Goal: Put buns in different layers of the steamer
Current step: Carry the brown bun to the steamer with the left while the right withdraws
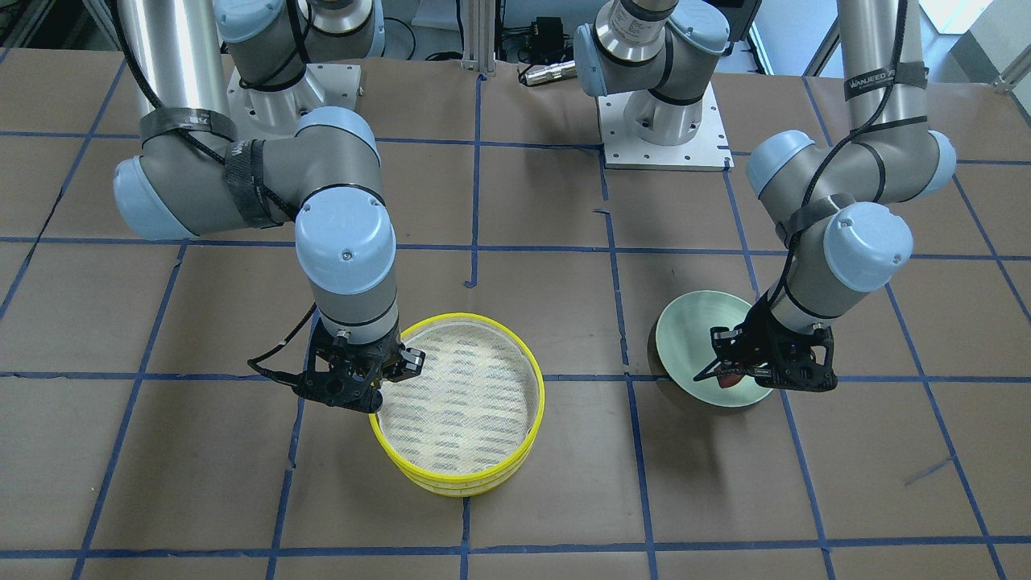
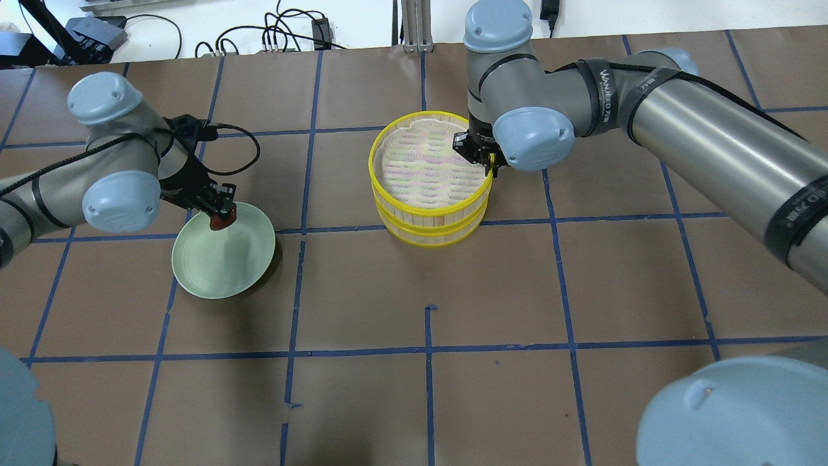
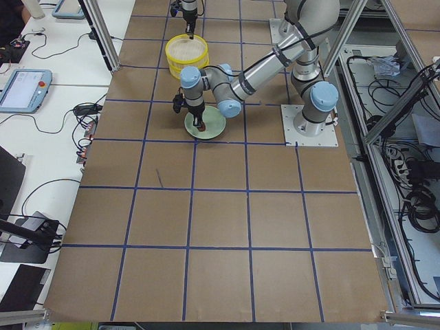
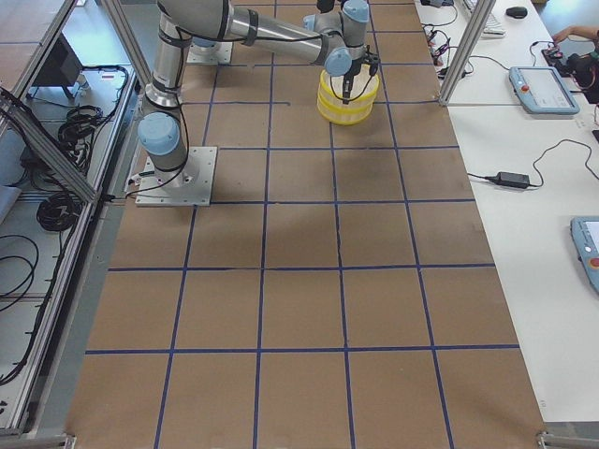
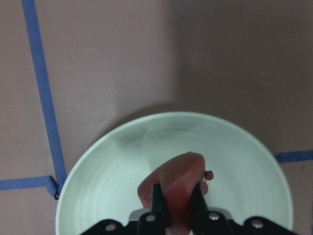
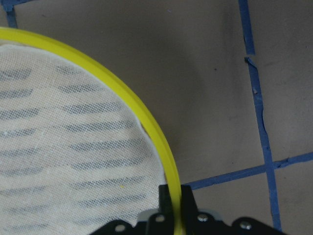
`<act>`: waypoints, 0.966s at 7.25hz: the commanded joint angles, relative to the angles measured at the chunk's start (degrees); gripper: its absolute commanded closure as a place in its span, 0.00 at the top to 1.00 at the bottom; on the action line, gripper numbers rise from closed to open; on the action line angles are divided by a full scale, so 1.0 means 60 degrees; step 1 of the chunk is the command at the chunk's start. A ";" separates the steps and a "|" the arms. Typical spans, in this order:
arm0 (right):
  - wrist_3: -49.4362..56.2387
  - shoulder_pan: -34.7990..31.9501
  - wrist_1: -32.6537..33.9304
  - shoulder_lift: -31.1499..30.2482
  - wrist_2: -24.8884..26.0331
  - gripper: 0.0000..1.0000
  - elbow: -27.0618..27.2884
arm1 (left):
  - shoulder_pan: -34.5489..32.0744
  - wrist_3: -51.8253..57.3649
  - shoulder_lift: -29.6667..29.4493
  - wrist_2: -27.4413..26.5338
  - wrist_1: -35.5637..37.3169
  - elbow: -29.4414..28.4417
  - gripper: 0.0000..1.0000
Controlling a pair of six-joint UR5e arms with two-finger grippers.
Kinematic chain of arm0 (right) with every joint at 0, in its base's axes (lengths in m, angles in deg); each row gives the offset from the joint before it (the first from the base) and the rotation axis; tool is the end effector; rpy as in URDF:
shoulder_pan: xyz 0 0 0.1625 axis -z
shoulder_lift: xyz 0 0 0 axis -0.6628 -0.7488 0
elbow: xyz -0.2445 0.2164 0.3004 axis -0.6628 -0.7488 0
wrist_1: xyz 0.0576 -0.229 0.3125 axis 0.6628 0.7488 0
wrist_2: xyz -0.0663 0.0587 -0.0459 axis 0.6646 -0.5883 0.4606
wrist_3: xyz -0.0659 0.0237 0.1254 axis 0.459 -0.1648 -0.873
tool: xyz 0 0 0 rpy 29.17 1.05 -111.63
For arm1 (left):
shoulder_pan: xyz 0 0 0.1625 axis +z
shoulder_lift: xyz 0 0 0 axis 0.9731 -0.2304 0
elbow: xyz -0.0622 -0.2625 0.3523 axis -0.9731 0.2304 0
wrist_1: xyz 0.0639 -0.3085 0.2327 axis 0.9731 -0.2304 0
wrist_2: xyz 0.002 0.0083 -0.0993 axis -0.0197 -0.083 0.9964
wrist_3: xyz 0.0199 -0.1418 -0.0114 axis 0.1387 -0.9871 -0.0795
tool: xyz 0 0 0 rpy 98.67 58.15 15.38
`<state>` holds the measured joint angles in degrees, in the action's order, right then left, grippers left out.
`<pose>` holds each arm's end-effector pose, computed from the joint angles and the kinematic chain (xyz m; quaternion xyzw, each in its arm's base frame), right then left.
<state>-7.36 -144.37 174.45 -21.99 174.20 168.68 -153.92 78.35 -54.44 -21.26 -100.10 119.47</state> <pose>0.2579 -0.5826 0.2666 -0.1008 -0.9941 0.0156 0.0373 -0.0106 -0.5562 0.2437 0.0468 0.9989 -0.0074 0.0021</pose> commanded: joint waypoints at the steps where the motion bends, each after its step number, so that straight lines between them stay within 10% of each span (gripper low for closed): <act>1: 0.0028 0.0004 0.0023 -0.0057 -0.0023 0.97 0.0107 | -0.0675 -0.0251 0.0937 -0.0408 -0.2471 -0.1782 0.02; 4: 0.0885 0.0542 -0.0224 -0.0916 -0.0008 1.00 0.0064 | -0.1201 -0.0266 0.1587 -0.0045 -0.3614 -0.2582 0.02; 7: 0.2311 0.2605 -0.3141 -0.3198 -0.1071 1.00 -0.0430 | -0.2663 -0.1797 0.1224 0.1970 -0.2187 -0.2436 0.02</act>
<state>3.76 -133.64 164.01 -35.06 171.26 167.93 -166.02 72.32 -45.66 -15.01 -117.85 104.34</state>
